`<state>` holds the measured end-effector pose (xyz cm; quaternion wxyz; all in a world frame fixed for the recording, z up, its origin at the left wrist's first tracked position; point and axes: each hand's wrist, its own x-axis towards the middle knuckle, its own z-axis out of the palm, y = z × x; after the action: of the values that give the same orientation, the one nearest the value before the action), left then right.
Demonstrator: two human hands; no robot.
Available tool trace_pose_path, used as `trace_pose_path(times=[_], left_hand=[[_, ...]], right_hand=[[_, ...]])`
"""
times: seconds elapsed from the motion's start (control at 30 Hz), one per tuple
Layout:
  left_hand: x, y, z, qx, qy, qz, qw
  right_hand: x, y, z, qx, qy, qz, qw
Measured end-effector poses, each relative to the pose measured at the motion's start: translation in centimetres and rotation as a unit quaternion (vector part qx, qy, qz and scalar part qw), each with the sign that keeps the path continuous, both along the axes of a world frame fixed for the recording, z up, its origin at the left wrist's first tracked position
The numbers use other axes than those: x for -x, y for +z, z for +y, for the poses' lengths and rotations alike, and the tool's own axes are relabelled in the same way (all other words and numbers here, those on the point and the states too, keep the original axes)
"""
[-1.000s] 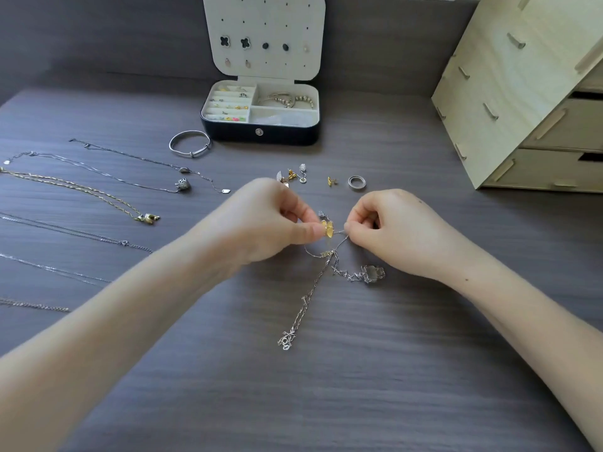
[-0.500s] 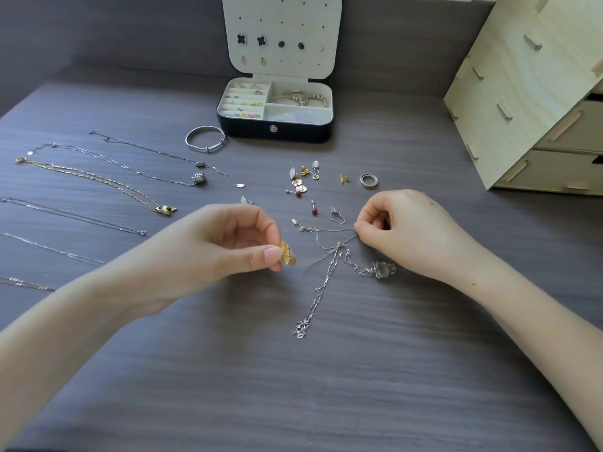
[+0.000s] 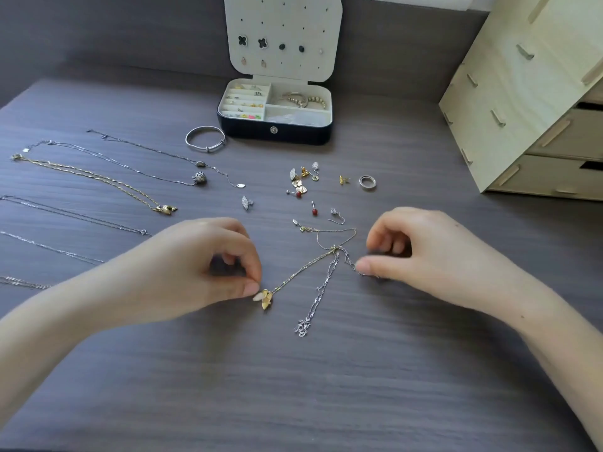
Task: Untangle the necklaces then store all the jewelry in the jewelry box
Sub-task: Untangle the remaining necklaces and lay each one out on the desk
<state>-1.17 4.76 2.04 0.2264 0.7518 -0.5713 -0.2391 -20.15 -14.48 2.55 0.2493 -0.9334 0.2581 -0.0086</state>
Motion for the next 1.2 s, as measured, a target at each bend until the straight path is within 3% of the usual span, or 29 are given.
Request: trace_pose_path(times=[0.17, 0.27, 0.37, 0.57, 0.8, 1.2], left_hand=[[0.1, 0.1, -1.1, 0.087, 0.029, -0.086, 0.992], [1.5, -0.6, -2.1, 0.126, -0.044, -0.111, 0.985], [2.9, -1.9, -2.9, 0.137, -0.125, -0.151, 0.971], [3.2, -3.0, -2.1, 0.178, -0.141, -0.139, 0.964], [3.6, -3.4, -0.6, 0.196, -0.144, -0.122, 0.962], [3.7, -3.4, -0.2, 0.185, -0.124, -0.077, 0.972]], right_hand=[[1.8, 0.2, 0.6, 0.029, 0.027, 0.032, 0.999], [2.3, 0.2, 0.8, 0.023, 0.018, 0.016, 0.999], [2.1, 1.0, 0.6, -0.045, -0.025, -0.055, 0.997], [-0.4, 4.7, -0.2, -0.140, -0.016, -0.224, 0.964], [-2.6, 7.8, 0.3, -0.128, 0.025, -0.266, 0.955], [-3.9, 12.5, 3.4, -0.209, 0.033, -0.437, 0.874]])
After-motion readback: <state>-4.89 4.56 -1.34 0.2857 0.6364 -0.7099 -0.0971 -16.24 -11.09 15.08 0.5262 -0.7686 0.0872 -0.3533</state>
